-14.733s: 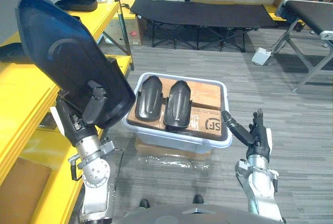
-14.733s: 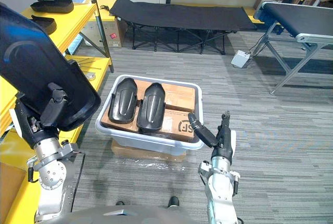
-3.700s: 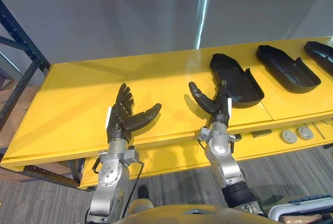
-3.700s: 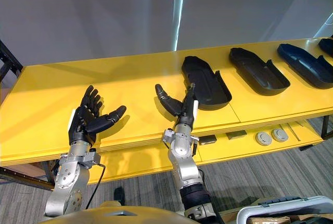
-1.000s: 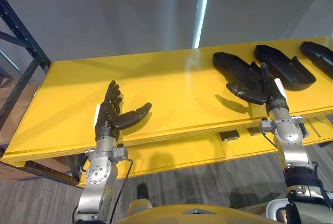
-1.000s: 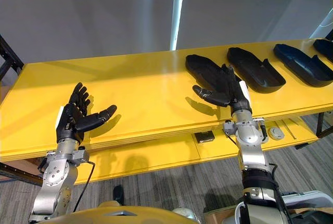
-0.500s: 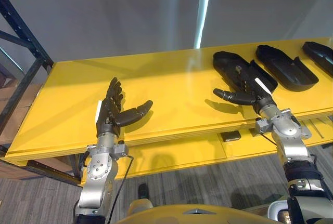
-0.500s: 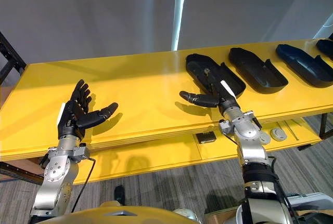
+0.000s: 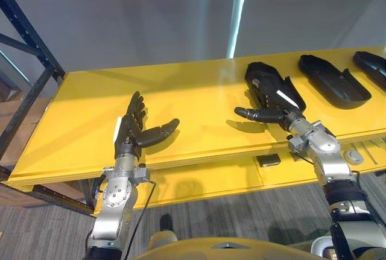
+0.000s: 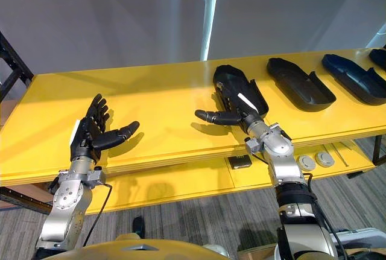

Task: Walk over and take three plastic housings, then place them on the shelf

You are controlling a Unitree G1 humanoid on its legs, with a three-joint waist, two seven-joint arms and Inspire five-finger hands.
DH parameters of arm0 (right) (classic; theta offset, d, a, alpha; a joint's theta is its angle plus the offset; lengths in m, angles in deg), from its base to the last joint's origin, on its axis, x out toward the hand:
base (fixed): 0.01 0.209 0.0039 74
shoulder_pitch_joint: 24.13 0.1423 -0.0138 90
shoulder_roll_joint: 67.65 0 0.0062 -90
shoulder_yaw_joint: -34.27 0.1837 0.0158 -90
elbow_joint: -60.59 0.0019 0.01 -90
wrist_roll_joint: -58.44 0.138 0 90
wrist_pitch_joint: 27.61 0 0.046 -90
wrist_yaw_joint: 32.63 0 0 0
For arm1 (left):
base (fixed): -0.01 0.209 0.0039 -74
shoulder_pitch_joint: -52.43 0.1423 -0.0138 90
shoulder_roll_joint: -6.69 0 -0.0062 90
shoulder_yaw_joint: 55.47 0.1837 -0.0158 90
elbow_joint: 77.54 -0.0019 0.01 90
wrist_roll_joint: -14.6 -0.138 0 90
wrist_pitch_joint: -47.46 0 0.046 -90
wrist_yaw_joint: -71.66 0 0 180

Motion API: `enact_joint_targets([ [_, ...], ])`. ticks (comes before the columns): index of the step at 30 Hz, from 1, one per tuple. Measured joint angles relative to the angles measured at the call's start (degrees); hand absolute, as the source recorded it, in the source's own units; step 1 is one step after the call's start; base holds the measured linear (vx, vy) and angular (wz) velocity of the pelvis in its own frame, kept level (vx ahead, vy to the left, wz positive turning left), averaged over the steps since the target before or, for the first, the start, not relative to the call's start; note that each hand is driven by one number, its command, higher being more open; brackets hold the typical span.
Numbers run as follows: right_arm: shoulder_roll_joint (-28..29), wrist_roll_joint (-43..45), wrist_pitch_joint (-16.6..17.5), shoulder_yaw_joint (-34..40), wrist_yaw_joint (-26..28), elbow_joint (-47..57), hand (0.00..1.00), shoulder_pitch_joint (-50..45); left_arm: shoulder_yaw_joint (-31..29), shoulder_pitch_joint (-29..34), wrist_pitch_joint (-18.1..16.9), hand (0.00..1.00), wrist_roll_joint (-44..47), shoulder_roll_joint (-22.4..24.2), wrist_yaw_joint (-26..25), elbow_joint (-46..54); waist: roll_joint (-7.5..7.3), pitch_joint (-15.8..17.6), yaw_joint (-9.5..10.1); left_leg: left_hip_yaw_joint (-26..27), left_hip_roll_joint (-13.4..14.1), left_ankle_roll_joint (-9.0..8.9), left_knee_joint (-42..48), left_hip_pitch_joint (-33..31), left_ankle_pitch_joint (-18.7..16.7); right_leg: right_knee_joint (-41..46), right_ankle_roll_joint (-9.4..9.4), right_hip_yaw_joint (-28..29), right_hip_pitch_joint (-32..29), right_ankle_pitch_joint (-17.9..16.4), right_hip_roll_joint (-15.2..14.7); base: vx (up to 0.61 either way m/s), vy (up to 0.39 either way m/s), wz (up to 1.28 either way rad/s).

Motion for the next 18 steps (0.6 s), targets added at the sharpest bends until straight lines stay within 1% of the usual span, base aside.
enact_joint_targets([
  [9, 0.03, -0.01, -0.45, -1.1, 0.49, -1.3, 1.0, 1.34, 0.41, -0.13, 0.0, 1.0, 0.0, -0.6, 0.02, -1.5, -1.39, -0.2, 0.44, 0.05, 0.0, 0.2, 0.0, 0.04, 0.06, -0.02, -0.03, 0.01, 0.07, -0.02, 0.02, 0.0, 0.0, 0.0],
  [13, 0.08, -0.09, -0.48, -1.22, 0.46, -1.98, 1.0, 1.53, 1.62, -0.13, 0.0, 1.0, 0.0, -1.02, 0.06, -1.5, -1.49, -0.19, 0.94, 0.03, 0.01, 0.24, 0.0, 0.2, 0.03, -0.02, -0.03, 0.0, 0.24, -0.02, 0.02, 0.0, 0.0, 0.0],
  [18, 0.21, -0.1, -0.5, -1.79, 0.42, -3.57, 1.0, 2.58, 1.67, -0.12, 0.0, 1.0, 0.0, -1.04, -0.03, -1.52, -1.61, -0.17, 1.12, 0.01, 0.01, 0.08, 0.0, 0.21, -0.08, -0.04, -0.02, -0.01, 0.26, -0.02, 0.03, 0.0, 0.0, 0.0],
])
